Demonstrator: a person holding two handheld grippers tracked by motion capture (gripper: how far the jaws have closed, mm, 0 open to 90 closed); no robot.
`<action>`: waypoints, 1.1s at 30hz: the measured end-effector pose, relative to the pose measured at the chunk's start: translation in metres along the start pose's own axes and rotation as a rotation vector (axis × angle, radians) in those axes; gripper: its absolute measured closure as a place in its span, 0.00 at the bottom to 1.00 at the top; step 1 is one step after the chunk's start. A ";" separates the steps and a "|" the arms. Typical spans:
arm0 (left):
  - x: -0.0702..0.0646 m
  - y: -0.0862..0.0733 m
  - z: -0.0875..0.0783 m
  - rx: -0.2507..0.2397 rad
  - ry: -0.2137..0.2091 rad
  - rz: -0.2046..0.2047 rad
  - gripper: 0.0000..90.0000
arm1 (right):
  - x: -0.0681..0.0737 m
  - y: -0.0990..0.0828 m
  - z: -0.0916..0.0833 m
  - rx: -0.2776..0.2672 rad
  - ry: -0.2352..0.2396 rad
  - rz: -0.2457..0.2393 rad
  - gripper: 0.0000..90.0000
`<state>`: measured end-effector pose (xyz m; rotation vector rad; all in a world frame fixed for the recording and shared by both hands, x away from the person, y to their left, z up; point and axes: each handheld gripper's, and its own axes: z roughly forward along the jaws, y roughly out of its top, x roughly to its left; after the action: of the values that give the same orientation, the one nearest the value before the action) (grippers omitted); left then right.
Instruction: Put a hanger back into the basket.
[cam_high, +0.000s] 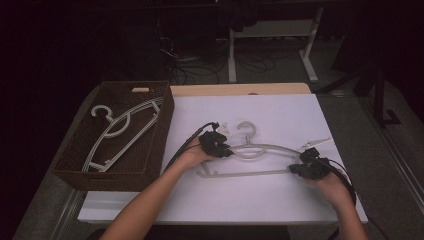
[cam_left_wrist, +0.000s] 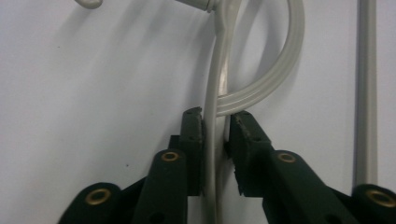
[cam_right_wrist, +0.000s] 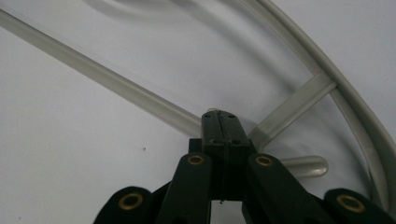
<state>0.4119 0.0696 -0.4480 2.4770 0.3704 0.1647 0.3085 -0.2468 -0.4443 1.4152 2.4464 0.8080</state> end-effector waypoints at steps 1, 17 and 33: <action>0.000 0.000 0.000 0.003 0.002 0.004 0.89 | 0.000 0.000 0.000 0.001 0.000 0.000 0.99; 0.005 -0.005 -0.030 -0.035 0.054 -0.041 0.91 | 0.004 0.005 -0.016 -0.119 0.081 -0.005 0.81; 0.016 0.021 -0.127 -0.112 0.171 -0.177 0.91 | 0.019 0.009 -0.009 -0.194 0.077 -0.057 0.21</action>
<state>0.4055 0.1300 -0.3329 2.3127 0.6329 0.3159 0.3016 -0.2304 -0.4299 1.2609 2.3756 1.0729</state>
